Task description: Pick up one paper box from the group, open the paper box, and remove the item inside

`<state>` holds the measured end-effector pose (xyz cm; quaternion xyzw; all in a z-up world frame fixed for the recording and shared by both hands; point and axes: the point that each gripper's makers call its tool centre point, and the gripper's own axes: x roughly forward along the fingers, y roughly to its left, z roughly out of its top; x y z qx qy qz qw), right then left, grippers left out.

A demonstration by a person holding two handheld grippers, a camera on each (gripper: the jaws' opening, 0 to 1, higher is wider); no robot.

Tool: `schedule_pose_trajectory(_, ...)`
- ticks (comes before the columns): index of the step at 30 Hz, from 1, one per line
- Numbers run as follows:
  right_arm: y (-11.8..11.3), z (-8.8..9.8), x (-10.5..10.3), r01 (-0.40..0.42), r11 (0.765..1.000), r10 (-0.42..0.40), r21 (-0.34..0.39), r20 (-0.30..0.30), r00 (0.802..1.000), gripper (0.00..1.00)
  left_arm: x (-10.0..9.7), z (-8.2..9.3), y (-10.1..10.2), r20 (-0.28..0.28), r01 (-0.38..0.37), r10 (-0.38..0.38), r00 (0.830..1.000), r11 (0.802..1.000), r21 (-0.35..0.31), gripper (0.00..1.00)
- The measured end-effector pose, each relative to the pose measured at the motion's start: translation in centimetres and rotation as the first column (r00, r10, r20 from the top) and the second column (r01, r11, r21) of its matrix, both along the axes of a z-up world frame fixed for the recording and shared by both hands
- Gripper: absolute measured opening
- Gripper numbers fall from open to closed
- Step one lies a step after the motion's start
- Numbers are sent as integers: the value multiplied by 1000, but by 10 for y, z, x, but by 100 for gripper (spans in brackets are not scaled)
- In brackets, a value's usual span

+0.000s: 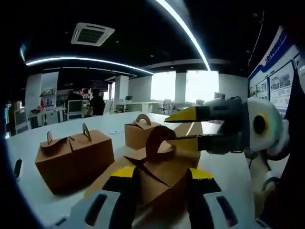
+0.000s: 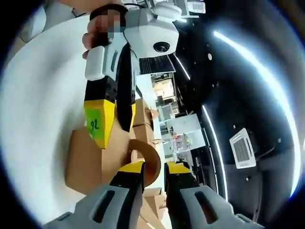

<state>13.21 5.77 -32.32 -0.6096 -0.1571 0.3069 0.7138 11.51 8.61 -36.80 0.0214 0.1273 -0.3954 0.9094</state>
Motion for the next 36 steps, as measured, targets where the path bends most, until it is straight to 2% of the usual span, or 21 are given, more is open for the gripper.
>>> schedule_pose_trajectory(3, 0, -3, 0, 1, 1000, 0, 10, -33, 999, 14, 0, 0, 0, 1, 0, 0, 1000, 1000, 1, 42)
schedule_pose_trajectory(13, -1, -3, 0, 9, 999, -6, 36, -66, 998, 12, 0, 0, -1, 2, 2, -2, 1000, 1000, 0, 42)
schedule_pose_trajectory(36, -3, 11, -12, -2, 997, 2, 71, 0, 1000, 11, 0, 0, -3, 1, 0, 0, 1000, 1000, -1, 41)
